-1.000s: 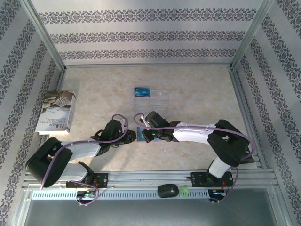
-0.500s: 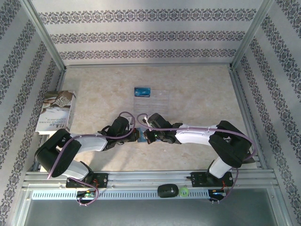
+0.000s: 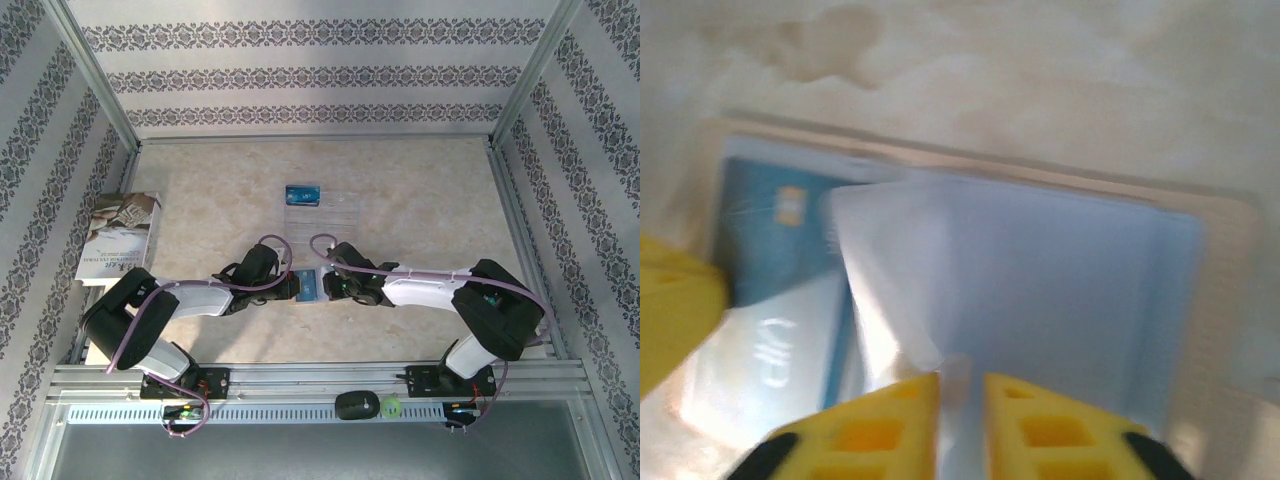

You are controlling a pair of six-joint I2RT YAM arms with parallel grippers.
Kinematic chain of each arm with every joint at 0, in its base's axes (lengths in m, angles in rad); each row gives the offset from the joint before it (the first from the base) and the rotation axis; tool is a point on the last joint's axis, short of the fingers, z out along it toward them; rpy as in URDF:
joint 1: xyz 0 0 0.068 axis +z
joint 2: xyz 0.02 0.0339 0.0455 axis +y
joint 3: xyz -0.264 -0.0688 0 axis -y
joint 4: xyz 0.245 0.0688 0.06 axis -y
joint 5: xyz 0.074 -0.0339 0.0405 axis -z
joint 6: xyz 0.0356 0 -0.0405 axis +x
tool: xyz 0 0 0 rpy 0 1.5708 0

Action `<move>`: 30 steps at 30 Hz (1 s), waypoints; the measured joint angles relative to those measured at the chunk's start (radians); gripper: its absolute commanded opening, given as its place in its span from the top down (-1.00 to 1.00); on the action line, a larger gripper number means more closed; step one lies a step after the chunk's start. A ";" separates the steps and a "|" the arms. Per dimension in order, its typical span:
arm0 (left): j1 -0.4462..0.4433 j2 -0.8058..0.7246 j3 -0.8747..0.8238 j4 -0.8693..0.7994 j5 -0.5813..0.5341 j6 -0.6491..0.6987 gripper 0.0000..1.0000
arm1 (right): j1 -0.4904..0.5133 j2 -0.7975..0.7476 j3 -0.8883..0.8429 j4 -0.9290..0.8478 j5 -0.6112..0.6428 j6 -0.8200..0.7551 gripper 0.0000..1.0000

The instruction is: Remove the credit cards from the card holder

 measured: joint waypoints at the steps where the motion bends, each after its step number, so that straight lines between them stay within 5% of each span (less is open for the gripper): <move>1: 0.000 0.000 0.000 0.000 0.000 0.002 1.00 | -0.007 -0.010 -0.009 -0.010 0.016 0.022 0.38; 5: 0.000 0.000 0.000 -0.002 0.000 0.003 0.99 | -0.015 -0.097 -0.054 -0.043 0.069 0.059 0.21; 8: 0.000 -0.013 -0.001 -0.018 0.000 0.007 0.69 | -0.017 -0.190 -0.061 -0.056 0.081 0.045 0.16; 11: 0.000 -0.056 -0.017 -0.044 -0.008 0.010 0.61 | -0.019 -0.224 -0.033 -0.059 0.053 0.006 0.21; 16: 0.000 -0.100 -0.027 -0.053 -0.012 0.011 0.60 | -0.018 -0.191 0.031 -0.041 -0.079 -0.062 0.41; 21: 0.000 -0.097 -0.027 -0.062 -0.014 0.030 0.22 | -0.013 -0.094 0.114 -0.040 -0.198 -0.096 0.41; 30: -0.023 -0.065 0.013 -0.117 -0.082 0.106 0.10 | -0.010 -0.018 0.137 -0.055 -0.241 -0.097 0.42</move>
